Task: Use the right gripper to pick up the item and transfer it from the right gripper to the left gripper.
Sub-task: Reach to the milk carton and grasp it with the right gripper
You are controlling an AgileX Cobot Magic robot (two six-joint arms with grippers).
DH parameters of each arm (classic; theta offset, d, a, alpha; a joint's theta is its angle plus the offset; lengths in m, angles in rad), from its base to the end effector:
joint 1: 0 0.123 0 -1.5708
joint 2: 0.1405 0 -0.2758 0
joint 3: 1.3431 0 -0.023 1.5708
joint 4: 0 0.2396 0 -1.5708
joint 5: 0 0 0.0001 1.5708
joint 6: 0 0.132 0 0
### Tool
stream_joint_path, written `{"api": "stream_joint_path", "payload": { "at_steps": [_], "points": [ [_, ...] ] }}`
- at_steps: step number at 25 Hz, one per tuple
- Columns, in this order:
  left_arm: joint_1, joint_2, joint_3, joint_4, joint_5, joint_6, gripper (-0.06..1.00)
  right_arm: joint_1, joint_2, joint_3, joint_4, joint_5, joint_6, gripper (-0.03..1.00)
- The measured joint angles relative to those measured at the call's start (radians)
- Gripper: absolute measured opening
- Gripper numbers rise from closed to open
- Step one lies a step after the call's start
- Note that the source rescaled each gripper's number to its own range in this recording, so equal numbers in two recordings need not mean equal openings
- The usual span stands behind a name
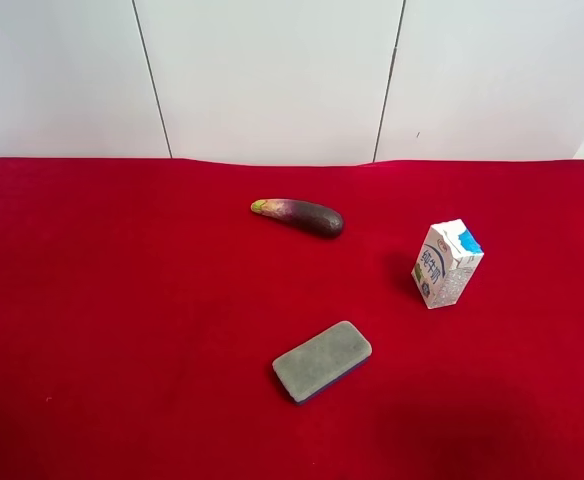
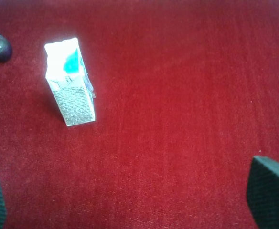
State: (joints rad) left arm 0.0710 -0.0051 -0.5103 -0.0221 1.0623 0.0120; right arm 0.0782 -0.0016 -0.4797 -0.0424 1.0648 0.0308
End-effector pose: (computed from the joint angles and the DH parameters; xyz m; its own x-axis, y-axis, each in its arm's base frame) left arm 0.0294 -0.0005 0.2563 -0.4425 -0.0302 -0.8962 -0.0531 0.9986 -0.0075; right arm 0.0326 -0.0024 0.2467 -0.4748 -0.0269 -0.8797 -0.0407 0.9991 -0.0086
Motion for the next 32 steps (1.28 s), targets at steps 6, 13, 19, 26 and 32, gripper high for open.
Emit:
{"api": "stream_joint_path", "payload": {
  "at_steps": [6,13,19,26,32],
  "points": [
    [0.000,0.000,0.000,0.000,0.000,0.000,1.00,0.000,0.000,0.000,0.000,0.000,0.000,1.00],
    [0.000,0.000,0.000,0.000,0.000,0.000,1.00,0.000,0.000,0.000,0.000,0.000,0.000,1.00],
    [0.000,0.000,0.000,0.000,0.000,0.000,1.00,0.000,0.000,0.000,0.000,0.000,0.000,1.00],
    [0.000,0.000,0.000,0.000,0.000,0.000,1.00,0.000,0.000,0.000,0.000,0.000,0.000,1.00],
    [0.000,0.000,0.000,0.000,0.000,0.000,1.00,0.000,0.018,-0.013,0.000,0.010,0.000,1.00]
  ]
}}
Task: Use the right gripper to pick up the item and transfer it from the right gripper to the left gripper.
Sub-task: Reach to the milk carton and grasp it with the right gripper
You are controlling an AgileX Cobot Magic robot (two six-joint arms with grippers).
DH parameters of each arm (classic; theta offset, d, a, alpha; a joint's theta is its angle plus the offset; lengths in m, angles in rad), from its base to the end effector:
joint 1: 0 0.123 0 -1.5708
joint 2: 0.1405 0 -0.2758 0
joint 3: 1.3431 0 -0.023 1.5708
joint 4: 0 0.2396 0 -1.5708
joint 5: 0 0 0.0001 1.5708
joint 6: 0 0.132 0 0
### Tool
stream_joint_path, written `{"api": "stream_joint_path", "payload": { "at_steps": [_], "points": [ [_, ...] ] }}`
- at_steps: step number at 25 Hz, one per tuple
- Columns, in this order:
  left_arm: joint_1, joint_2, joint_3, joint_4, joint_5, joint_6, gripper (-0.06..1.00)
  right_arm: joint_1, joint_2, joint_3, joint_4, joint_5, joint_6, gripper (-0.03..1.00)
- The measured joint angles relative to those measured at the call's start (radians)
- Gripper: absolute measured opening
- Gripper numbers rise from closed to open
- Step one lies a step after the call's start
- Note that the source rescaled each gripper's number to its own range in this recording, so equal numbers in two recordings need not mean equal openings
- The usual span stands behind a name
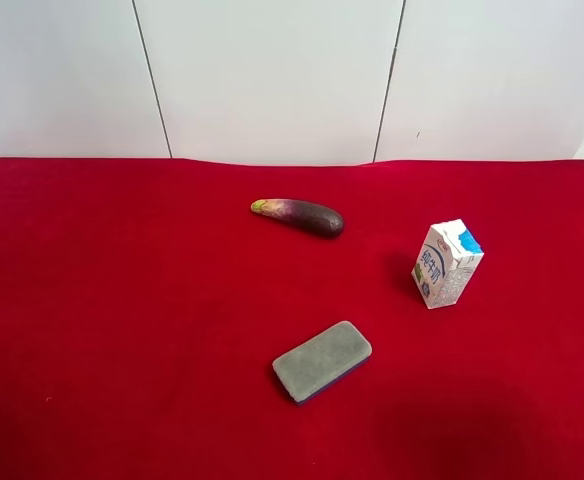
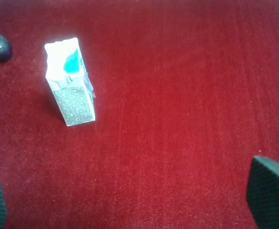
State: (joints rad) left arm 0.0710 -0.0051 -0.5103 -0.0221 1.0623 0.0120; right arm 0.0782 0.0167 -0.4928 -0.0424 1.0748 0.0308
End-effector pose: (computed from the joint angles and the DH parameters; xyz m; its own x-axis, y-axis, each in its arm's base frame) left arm 0.0294 -0.0005 0.2563 -0.4425 -0.0302 -0.8962 -0.0531 0.9986 -0.0075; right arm 0.0332 -0.0023 0.2490 -0.4881 -0.0276 -0.8723 -0.0405 0.9991 -0.0090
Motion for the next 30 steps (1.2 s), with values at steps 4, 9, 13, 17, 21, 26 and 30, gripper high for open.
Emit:
{"api": "stream_joint_path", "payload": {
  "at_steps": [4,9,13,17,21,26,30],
  "points": [
    [0.000,0.000,0.000,0.000,0.000,0.000,1.00,0.000,0.148,-0.085,0.000,0.000,0.000,1.00],
    [0.000,0.000,0.000,0.000,0.000,0.000,1.00,0.000,0.414,-0.217,0.000,-0.002,0.000,1.00],
    [0.000,0.000,0.000,0.000,0.000,0.000,1.00,0.000,0.646,-0.322,0.000,-0.004,0.000,1.00],
    [0.000,0.000,0.000,0.000,0.000,0.000,1.00,0.000,0.860,-0.423,0.000,-0.005,-0.002,1.00],
    [0.000,0.000,0.000,0.000,0.000,0.000,1.00,0.000,1.053,-0.512,0.002,-0.007,-0.031,1.00],
    [0.000,0.000,0.000,0.000,0.000,0.000,1.00,0.016,1.249,-0.588,0.042,-0.008,-0.066,1.00],
    [0.000,0.000,0.000,0.000,0.000,0.000,1.00,0.072,1.369,-0.599,0.042,-0.012,-0.078,1.00]
  ]
}}
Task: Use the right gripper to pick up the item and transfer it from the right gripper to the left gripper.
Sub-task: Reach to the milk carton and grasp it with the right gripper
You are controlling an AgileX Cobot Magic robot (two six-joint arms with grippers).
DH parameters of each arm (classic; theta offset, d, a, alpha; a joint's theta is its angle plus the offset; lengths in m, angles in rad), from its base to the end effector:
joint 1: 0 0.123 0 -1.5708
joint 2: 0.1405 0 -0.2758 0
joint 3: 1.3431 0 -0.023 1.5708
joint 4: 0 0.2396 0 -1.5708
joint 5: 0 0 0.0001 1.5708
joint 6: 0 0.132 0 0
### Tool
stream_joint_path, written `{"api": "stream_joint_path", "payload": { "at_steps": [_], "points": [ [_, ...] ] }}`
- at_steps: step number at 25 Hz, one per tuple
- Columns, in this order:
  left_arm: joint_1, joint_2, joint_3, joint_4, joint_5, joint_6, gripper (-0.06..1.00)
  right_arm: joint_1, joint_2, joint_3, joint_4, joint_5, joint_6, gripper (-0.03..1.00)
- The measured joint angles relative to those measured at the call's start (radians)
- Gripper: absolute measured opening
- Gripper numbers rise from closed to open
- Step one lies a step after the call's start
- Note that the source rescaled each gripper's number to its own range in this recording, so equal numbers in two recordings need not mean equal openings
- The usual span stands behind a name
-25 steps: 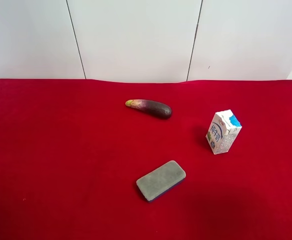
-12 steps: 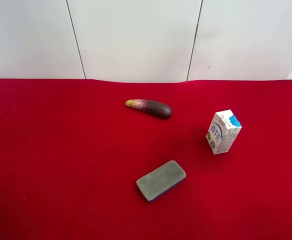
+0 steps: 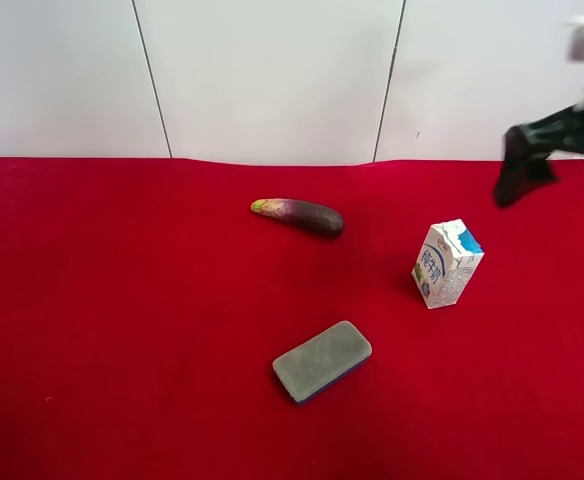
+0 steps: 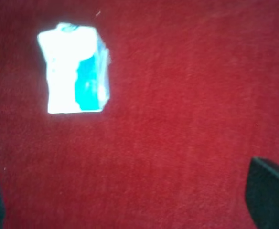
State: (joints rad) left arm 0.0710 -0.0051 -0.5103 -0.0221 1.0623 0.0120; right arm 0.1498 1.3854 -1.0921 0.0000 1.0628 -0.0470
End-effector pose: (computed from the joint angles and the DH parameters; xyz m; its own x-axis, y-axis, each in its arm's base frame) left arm 0.0294 -0.0005 0.2563 -0.4425 -0.0302 -0.8962 -0.0531 0.9986 -0.0075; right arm 0.2630 0.0397 0.2459 -0.9360 -0.1888 -0.2970 -0.1934 0.9810 -0.0140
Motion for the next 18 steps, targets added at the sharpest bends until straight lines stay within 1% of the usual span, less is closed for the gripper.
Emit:
{"api": "stream_joint_path", "payload": {
  "at_steps": [5,10,18],
  "points": [
    [0.000,0.000,0.000,0.000,0.000,0.000,1.00,0.044,0.133,0.000,0.000,-0.039,0.000,1.00],
    [0.000,0.000,0.000,0.000,-0.001,0.000,1.00,0.046,0.231,0.000,0.000,-0.105,0.026,1.00],
    [0.000,0.000,0.000,0.000,-0.001,0.000,1.00,0.046,0.325,0.000,0.000,-0.207,0.030,1.00]
  ]
}}
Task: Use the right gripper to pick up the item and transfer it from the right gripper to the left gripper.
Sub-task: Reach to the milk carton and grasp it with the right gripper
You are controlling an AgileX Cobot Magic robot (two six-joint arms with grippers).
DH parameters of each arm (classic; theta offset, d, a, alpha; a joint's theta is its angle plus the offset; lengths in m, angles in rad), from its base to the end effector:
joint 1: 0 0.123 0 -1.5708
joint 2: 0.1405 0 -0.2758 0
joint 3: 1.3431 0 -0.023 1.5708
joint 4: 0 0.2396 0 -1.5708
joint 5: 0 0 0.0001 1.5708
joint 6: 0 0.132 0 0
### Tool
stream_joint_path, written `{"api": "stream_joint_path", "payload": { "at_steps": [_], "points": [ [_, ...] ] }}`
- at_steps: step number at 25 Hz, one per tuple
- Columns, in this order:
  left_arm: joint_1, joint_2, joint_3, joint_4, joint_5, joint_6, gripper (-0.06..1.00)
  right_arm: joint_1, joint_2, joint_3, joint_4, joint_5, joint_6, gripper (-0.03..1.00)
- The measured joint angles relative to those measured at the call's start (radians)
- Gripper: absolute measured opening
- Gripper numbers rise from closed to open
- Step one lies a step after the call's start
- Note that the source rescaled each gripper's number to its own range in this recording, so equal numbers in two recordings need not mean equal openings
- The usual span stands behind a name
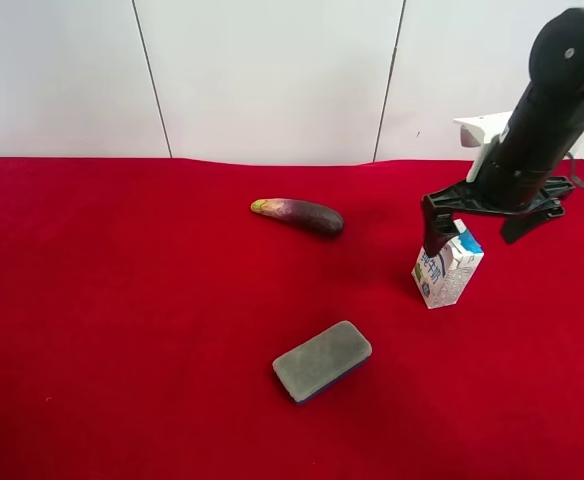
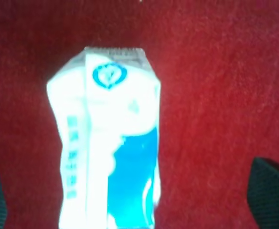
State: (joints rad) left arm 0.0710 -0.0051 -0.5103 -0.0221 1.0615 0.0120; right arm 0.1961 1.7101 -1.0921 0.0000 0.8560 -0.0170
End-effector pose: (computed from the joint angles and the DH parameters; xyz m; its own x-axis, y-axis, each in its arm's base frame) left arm 0.0295 -0.0005 0.2564 -0.4418 -0.0302 -0.8966 -0.0531 0.9986 -0.0075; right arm 0.3124 0.0621 0.1568 -0.9608 -0.2082 -0.1829 -0.2112 0.9774 -0.0031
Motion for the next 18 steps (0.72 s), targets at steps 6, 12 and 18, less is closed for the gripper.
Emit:
{"api": "stream_joint_path", "payload": {
  "at_steps": [6,12,18],
  "points": [
    [0.000,0.000,0.000,0.000,0.000,0.000,1.00,0.000,0.038,0.000,0.000,-0.048,0.000,1.00],
    [0.000,0.000,0.000,0.000,0.000,0.000,1.00,0.000,0.058,0.000,0.000,-0.088,0.001,0.95],
    [0.000,0.000,0.000,0.000,0.000,0.000,1.00,0.000,0.072,0.000,0.000,-0.085,0.002,0.48]
  ]
}}
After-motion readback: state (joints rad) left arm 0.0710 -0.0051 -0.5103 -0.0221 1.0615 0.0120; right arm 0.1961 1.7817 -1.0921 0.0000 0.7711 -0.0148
